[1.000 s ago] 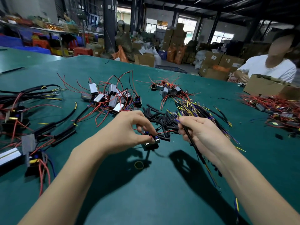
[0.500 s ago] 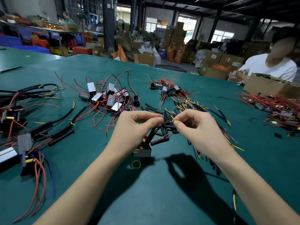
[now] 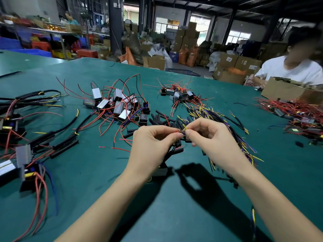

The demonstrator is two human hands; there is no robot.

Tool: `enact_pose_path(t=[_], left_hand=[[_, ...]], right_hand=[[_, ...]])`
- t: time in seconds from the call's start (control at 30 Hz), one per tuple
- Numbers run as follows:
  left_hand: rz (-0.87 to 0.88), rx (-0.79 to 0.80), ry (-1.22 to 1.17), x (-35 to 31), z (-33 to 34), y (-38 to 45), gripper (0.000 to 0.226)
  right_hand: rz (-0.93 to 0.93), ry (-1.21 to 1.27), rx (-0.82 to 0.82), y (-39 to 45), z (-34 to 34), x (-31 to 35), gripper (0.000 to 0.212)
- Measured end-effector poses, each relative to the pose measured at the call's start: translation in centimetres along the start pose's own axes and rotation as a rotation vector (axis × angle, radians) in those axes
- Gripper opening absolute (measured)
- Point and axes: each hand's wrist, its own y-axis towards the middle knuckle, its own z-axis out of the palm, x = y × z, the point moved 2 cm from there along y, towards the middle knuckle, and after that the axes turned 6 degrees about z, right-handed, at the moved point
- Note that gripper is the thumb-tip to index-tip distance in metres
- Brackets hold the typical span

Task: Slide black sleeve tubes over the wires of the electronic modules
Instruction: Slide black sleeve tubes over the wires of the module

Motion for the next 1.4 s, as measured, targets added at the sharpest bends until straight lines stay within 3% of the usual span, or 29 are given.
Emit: enact_pose_path(t=[0.2,0.33,0.7,0.83,1.2,1.4], left_hand=[[0.068,-0.026,0.078,0.0,0.0,-0.1,0.006],[0.217,-0.02,0.214,-0.1,0.1,-0.3,0.009],[0.399,0.07,0.522,-1.6,-0.4,-0.5,0.02],[0.354,0.049,0.5,-1.9,-0.5,-0.5,0.02],[0.003,0.042,0.093,-1.9,-0.2,-0.2,0.025],[-0.215,0.05,-0.165,-1.1,-0.4,0.3,0.028]], right_hand=[[0.012,-0.009,0.004,-0.1,0.4,0.2,0.01],[0.015,-0.024,-0.04,-0.2,0.2,0.2,0.01],[0.002,-0.114,-0.045,-0.3,0.5,0.7,0.019],[-0.088,-0.221,-0.041,-0.4,0.7,1.3,0.015],[-0.201,-0.265,-0.04,-0.4,0.6,1.8,0.011],[-0.095,-0.025,-0.021,-0.3,1.1,1.1,0.013]])
